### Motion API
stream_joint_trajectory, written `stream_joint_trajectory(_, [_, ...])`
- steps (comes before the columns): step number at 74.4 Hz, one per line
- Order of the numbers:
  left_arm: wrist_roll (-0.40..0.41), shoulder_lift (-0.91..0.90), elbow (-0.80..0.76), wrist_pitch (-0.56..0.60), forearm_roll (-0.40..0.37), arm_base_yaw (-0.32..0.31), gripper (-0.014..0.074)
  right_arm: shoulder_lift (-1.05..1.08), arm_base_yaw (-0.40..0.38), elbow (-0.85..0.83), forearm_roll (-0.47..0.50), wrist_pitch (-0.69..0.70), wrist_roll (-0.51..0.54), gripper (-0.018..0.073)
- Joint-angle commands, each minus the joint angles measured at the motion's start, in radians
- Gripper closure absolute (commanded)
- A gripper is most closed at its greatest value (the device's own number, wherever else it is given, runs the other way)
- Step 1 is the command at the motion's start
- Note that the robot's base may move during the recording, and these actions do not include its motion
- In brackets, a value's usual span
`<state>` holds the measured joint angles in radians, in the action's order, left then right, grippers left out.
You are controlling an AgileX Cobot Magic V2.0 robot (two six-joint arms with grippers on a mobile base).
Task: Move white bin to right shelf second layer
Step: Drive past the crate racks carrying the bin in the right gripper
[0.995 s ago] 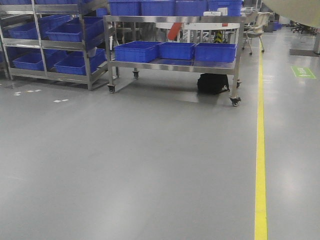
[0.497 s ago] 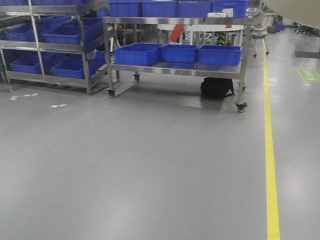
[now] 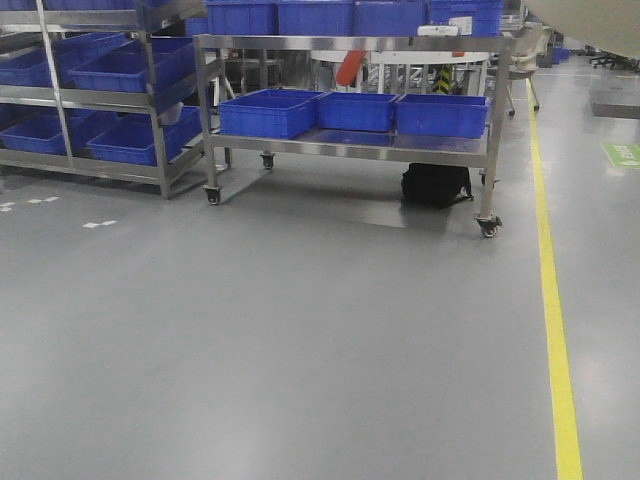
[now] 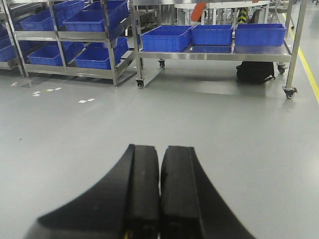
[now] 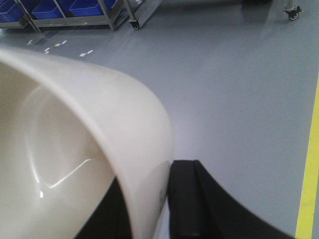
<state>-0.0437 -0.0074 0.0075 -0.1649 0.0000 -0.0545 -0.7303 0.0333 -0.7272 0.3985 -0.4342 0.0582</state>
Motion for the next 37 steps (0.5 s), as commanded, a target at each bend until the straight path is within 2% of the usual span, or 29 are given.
stream_joint_trajectory(1, [0.005,-0.014,0.037,0.087,0.0,-0.003,0.0512,0.007,-0.006,-0.034,0.019,0.09,0.001,0.0504])
stream_joint_trajectory(37, [0.005,-0.014,0.037,0.087,0.0,-0.003,0.0512,0.007,-0.006,-0.034,0.019,0.09,0.001,0.0504])
